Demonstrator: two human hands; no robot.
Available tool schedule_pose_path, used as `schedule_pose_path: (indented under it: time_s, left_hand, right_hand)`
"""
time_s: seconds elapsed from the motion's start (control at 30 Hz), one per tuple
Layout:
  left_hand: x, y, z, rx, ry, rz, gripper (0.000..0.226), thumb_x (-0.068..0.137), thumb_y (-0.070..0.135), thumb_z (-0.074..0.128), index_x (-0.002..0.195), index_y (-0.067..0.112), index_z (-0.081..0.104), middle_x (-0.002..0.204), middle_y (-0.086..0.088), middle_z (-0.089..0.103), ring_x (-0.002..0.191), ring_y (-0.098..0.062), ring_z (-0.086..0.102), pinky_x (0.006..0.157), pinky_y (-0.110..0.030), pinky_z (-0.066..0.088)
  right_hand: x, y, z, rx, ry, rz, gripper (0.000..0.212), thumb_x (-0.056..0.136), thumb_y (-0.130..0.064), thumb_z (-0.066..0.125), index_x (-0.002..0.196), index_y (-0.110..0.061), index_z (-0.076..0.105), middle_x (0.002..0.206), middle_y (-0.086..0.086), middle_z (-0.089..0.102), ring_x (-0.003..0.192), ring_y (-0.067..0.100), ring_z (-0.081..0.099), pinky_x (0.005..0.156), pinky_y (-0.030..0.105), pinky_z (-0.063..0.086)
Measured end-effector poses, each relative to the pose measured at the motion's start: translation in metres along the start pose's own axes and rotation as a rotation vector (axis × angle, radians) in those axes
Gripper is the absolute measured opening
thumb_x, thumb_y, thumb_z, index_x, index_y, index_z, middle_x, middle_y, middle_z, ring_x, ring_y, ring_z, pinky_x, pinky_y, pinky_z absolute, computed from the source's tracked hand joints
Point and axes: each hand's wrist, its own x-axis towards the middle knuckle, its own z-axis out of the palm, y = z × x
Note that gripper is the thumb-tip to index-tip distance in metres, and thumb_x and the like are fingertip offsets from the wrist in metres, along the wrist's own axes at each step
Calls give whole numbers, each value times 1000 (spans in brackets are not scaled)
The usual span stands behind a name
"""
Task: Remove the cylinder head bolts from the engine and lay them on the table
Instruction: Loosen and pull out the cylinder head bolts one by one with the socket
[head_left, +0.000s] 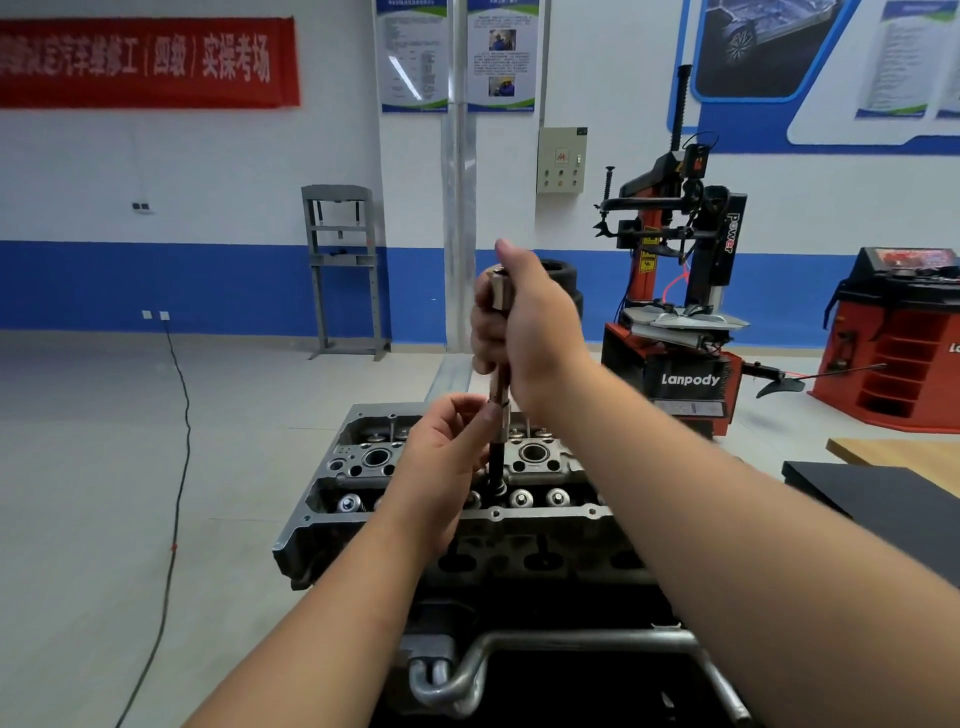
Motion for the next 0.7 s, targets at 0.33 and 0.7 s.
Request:
schedule_pose_path:
  time_s: [0.33, 0.7]
  left_hand:
    - [-2, 3, 1, 44, -48, -17, 27, 91, 55, 59, 94, 37, 78, 92, 4, 75, 90, -15, 66, 91, -41, 47]
    - [-7, 7, 1, -13, -26, -23, 25, 98, 49, 59, 102, 32, 77, 99, 1, 77, 93, -10, 72, 85, -34, 47]
  right_hand:
    - [-1, 7, 3, -20, 38, -72, 24, 95, -35, 57, 77, -18, 55, 54, -4, 49, 49, 14, 40, 52, 29, 36]
    - [-1, -1, -1, -47, -104, -22, 39, 96, -37, 51, 62, -21, 45, 49, -6, 31, 48, 14, 23, 50, 31, 21]
